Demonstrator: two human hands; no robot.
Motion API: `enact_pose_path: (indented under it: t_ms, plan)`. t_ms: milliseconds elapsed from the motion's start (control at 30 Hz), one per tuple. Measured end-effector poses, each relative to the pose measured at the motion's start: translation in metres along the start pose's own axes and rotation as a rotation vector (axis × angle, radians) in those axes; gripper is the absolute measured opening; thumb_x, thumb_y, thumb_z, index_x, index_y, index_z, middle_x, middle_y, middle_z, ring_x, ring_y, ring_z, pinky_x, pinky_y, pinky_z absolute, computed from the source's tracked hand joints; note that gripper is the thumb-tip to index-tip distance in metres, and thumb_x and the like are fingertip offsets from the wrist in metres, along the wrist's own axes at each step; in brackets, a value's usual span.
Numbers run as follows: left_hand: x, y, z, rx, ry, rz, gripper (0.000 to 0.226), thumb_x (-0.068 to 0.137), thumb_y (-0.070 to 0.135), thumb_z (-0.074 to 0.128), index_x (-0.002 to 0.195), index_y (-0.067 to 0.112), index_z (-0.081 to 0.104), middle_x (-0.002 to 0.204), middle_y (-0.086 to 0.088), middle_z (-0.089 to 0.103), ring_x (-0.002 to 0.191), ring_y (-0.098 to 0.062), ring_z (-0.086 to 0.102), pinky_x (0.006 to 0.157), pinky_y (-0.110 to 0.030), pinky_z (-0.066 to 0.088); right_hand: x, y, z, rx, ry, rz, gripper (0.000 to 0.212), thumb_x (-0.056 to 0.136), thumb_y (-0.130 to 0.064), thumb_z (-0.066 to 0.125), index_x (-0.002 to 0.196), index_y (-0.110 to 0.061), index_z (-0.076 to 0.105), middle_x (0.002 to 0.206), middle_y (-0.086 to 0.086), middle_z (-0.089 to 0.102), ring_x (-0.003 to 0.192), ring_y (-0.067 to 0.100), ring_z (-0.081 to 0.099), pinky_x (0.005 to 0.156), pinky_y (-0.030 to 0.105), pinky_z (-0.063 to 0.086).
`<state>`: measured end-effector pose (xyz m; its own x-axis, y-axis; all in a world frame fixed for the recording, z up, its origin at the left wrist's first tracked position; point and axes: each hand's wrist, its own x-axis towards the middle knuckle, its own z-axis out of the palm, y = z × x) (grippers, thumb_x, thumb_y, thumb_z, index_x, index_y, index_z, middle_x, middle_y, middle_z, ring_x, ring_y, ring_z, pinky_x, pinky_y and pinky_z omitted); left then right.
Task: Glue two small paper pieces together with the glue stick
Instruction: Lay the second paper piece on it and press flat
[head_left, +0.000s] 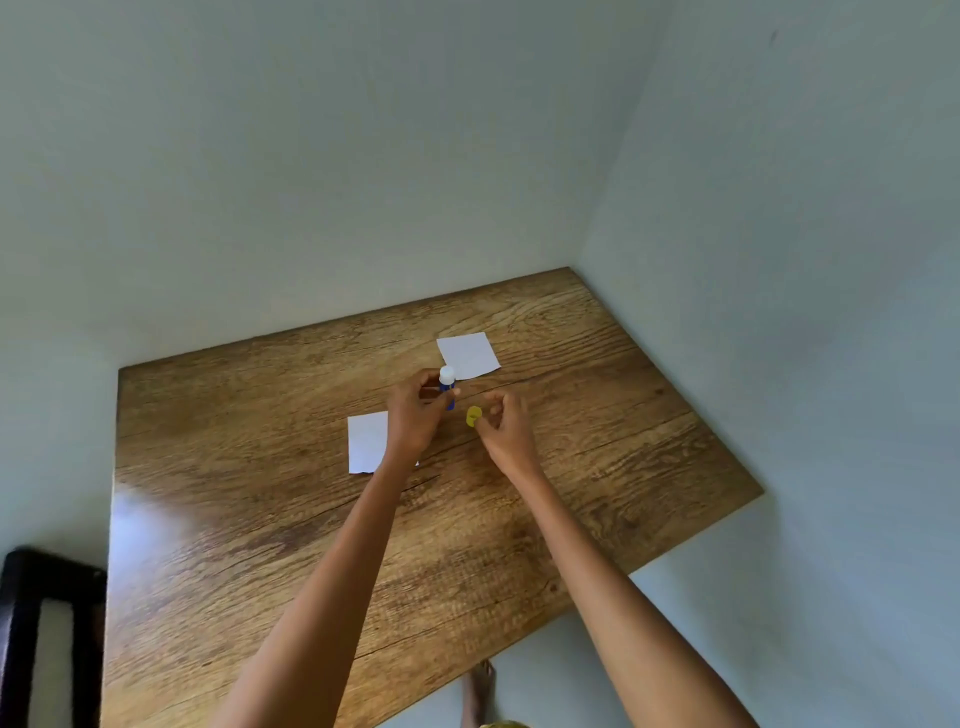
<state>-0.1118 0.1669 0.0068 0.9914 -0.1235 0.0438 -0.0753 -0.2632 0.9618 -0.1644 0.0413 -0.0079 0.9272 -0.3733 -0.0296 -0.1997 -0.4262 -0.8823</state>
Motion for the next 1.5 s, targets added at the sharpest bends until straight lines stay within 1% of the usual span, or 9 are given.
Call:
enact_pose_path:
  t_ms: [67,200,400,533,767,933,1033,1133,1500]
  plan:
    - [0.001,-0.002,0.003,0.005,0.008,-0.004,0.025,0.081,0.014,0.069,0.106,0.012,0.065,0.096,0.001,0.066,0.087,-0.01,0.061,0.072,-0.014,0.045,0.001,0.005,0.001,-0.019,0.007,-0.031,0.025,0.084,-0.008,0.06,0.107,-0.007,0.052,0.1,0.005,0.045,0.08,0.012,0.047,0.065,0.017,0.036]
    - [0.01,0.003,0.011,0.03,-0.014,-0.003,0.028,0.081,0.013,0.068,0.108,0.013,0.064,0.097,0.006,0.063,0.084,-0.003,0.058,0.063,-0.003,0.042,0.005,0.01,0.0,-0.046,0.003,-0.081,0.027,0.083,-0.009,0.062,0.109,-0.011,0.053,0.102,-0.001,0.044,0.072,0.001,0.046,0.062,0.008,0.04]
    - [0.023,0.004,0.02,0.078,-0.04,-0.003,0.025,0.08,0.008,0.068,0.105,0.012,0.064,0.093,0.008,0.06,0.075,0.008,0.053,0.058,0.006,0.036,0.02,0.013,0.0,-0.036,-0.059,-0.098,0.031,0.083,-0.013,0.064,0.112,-0.013,0.052,0.106,0.001,0.045,0.081,0.013,0.05,0.071,0.028,0.046]
    - [0.023,-0.006,0.02,0.09,-0.047,-0.009,0.025,0.081,0.011,0.068,0.105,0.01,0.063,0.098,0.003,0.062,0.079,0.002,0.055,0.062,0.005,0.037,0.024,0.018,0.001,-0.018,-0.073,-0.094,0.032,0.082,-0.016,0.064,0.111,-0.016,0.052,0.109,0.002,0.047,0.085,0.012,0.051,0.07,0.025,0.043]
    - [0.02,-0.017,0.016,0.02,-0.073,-0.044,0.039,0.081,0.011,0.068,0.118,0.013,0.057,0.112,-0.003,0.064,0.098,-0.013,0.059,0.074,-0.008,0.042,0.028,0.022,0.001,0.025,-0.056,-0.084,0.028,0.081,-0.016,0.063,0.107,-0.019,0.052,0.104,-0.002,0.05,0.081,0.0,0.049,0.064,0.012,0.041]
    - [0.02,-0.015,0.007,-0.033,-0.126,-0.085,0.058,0.083,0.004,0.062,0.134,0.019,0.04,0.117,0.003,0.053,0.106,-0.012,0.055,0.082,-0.016,0.043,0.035,0.018,0.0,0.07,-0.004,-0.104,0.017,0.086,-0.016,0.061,0.101,-0.015,0.054,0.097,0.003,0.052,0.083,0.01,0.051,0.066,0.012,0.04]
    - [0.023,-0.013,-0.001,-0.044,-0.063,-0.072,0.053,0.086,0.003,0.056,0.134,0.018,0.039,0.122,-0.001,0.053,0.111,-0.012,0.05,0.087,-0.019,0.042,0.047,0.01,-0.003,0.079,0.012,-0.112,0.015,0.088,-0.014,0.058,0.102,-0.01,0.055,0.096,0.004,0.052,0.081,0.011,0.051,0.068,0.018,0.041]
    - [0.042,-0.004,-0.005,-0.039,0.021,-0.07,0.049,0.085,-0.003,0.051,0.131,0.012,0.043,0.123,-0.009,0.056,0.11,-0.017,0.051,0.091,-0.027,0.044,0.066,0.001,-0.005,0.023,0.017,-0.097,0.019,0.089,-0.015,0.058,0.105,-0.008,0.055,0.093,0.005,0.05,0.075,0.007,0.048,0.062,0.006,0.038]
    - [0.126,-0.022,0.026,0.554,-0.123,-0.138,0.057,0.082,0.021,0.067,0.133,0.008,0.044,0.135,-0.018,0.045,0.124,-0.031,0.042,0.098,-0.039,0.038,0.131,-0.006,0.005,-0.264,-0.115,0.004,0.028,0.089,-0.016,0.055,0.116,-0.008,0.05,0.125,0.015,0.045,0.108,0.026,0.054,0.079,0.031,0.043]
